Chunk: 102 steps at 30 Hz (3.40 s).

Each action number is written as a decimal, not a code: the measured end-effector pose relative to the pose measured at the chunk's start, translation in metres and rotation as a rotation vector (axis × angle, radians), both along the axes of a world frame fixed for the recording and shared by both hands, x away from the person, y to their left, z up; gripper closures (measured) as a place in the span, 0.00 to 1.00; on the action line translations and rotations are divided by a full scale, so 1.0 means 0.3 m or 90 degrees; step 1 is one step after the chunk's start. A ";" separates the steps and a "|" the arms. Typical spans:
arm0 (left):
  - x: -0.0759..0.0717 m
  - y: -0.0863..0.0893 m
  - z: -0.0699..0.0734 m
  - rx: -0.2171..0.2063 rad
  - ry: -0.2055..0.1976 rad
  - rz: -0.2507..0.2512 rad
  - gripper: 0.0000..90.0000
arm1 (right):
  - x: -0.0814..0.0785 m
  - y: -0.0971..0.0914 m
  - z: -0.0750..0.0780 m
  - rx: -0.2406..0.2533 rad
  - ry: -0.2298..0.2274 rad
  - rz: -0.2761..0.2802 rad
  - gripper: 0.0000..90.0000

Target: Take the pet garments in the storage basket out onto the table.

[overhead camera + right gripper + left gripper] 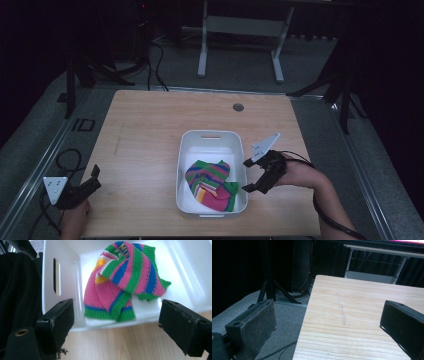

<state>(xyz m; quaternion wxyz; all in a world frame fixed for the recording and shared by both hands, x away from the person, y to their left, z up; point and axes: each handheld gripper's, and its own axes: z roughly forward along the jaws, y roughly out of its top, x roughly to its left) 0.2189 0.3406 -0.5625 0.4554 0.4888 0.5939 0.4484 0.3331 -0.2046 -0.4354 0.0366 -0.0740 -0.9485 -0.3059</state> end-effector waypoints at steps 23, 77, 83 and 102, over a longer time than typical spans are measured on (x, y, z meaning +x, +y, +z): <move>0.002 0.001 0.000 -0.005 -0.001 -0.005 0.01 | 0.044 0.266 -0.101 -0.107 0.020 0.059 0.17; 0.003 0.002 -0.001 -0.006 0.001 -0.001 0.01 | -0.018 0.360 0.137 -0.123 -0.130 0.074 0.87; 0.003 0.003 -0.001 -0.007 0.002 -0.002 0.01 | -0.010 0.348 0.216 -0.100 -0.147 0.070 0.87; 0.005 0.002 -0.001 -0.005 0.004 0.001 0.01 | 0.011 0.133 0.375 -0.057 -0.184 -0.017 0.87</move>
